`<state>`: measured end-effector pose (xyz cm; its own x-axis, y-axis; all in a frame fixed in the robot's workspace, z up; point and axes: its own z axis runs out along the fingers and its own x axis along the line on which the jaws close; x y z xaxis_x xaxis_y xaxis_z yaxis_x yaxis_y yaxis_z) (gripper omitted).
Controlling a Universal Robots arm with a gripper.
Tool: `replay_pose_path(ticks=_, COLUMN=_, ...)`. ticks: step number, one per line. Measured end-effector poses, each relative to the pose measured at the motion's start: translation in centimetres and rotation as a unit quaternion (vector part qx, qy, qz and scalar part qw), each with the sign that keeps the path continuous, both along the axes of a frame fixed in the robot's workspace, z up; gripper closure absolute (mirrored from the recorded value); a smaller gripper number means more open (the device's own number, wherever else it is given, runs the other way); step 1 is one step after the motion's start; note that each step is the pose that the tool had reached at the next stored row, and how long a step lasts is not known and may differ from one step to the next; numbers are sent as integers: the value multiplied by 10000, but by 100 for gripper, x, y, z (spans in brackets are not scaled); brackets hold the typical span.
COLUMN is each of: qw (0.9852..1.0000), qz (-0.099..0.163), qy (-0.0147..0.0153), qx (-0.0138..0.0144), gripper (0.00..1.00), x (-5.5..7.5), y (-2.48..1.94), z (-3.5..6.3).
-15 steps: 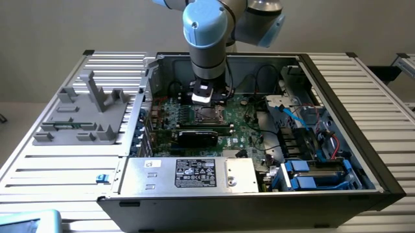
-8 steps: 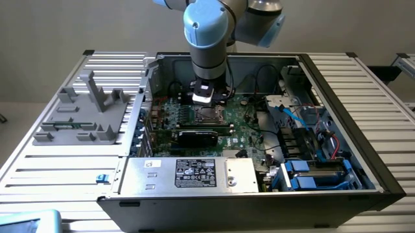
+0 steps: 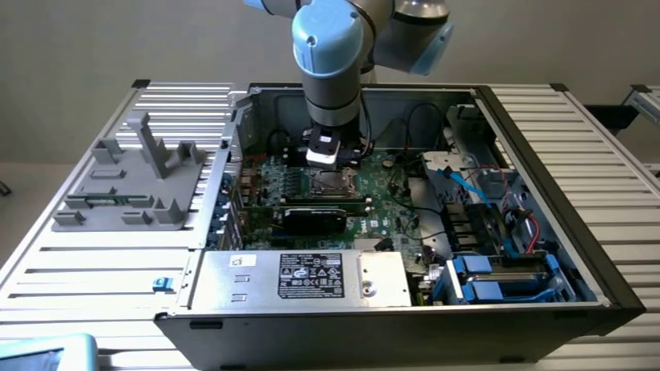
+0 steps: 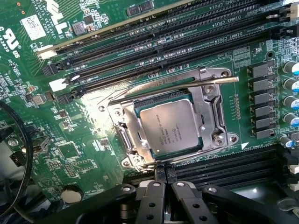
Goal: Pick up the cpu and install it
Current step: 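Install the first cpu locking lever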
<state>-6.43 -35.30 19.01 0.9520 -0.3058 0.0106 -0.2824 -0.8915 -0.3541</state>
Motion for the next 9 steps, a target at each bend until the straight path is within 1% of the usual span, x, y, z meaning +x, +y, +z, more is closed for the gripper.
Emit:
replay_pose_path(ticks=4, qw=10000, qz=0, qy=-1, qx=10, gripper=88, x=0, y=0, z=0)
replay_pose_path(ticks=9, qw=10000, qz=0, qy=-2, qx=14, gripper=88, x=0, y=0, z=9)
